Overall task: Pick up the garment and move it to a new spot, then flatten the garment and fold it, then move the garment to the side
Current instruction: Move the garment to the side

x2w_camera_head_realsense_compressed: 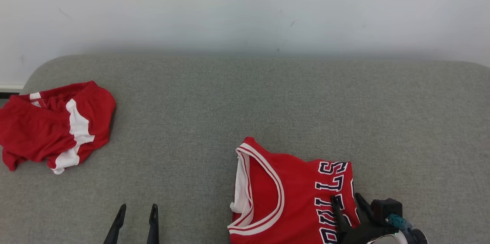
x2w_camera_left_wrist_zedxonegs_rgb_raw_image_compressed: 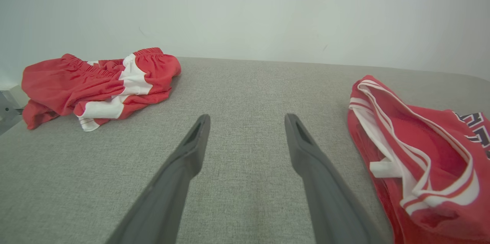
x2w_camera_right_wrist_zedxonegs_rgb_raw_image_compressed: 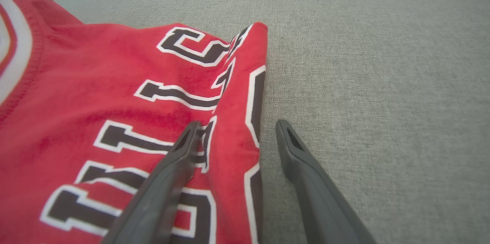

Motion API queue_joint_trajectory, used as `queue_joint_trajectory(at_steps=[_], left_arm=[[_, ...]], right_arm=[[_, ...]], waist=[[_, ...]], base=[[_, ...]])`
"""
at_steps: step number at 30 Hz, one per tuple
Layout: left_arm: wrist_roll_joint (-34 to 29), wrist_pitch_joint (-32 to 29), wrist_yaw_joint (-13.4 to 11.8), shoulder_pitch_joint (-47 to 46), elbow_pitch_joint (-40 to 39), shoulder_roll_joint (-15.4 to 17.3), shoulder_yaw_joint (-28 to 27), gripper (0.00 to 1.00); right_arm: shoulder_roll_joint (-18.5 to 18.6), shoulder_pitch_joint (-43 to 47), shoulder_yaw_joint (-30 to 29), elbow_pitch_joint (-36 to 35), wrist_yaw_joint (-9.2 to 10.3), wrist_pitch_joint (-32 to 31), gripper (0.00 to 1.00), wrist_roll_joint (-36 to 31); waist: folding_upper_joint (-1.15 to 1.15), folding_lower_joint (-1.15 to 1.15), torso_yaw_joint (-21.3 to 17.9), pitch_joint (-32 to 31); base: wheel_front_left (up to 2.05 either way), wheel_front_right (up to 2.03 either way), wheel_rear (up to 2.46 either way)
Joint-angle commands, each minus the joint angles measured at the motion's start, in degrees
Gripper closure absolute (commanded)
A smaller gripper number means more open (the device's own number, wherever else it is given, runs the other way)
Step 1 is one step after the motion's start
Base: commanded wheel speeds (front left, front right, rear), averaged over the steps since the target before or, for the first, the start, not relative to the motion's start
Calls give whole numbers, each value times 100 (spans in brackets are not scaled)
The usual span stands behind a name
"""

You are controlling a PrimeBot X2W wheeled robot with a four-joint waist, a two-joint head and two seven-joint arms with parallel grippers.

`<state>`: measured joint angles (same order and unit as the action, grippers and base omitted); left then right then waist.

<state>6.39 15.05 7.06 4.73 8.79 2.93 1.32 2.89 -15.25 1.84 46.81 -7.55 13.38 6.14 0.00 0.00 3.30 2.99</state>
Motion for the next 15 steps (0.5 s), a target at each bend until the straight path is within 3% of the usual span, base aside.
queue_joint_trajectory(at_steps=[1, 3, 4, 5, 15], left_arm=[[32, 21, -1, 29, 2, -7, -21, 0], [51, 21, 0, 49, -7, -7, -31, 0], [64, 21, 1, 53, -6, -6, -30, 0], [75, 21, 1, 50, -7, -6, -29, 0], [198, 21, -25, -132, -69, -7, -69, 0]], right_arm=[[-5, 8, 65, 154, 15, -27, 0, 83], [-7, -15, 210, 277, 15, -72, 0, 257], [-8, -22, 286, 326, 15, -95, 61, 375], [-10, -51, 356, 370, 15, -103, 100, 447], [205, -901, 310, 448, 20, -51, 100, 451]], waist=[[0, 0, -11, -8], [0, 0, -33, -8], [0, 0, -41, -6], [0, 0, -51, -1], [0, 0, -167, 202]], base=[[0, 0, 0], [0, 0, 0], [0, 0, 0], [0, 0, 0], [0, 0, 0]])
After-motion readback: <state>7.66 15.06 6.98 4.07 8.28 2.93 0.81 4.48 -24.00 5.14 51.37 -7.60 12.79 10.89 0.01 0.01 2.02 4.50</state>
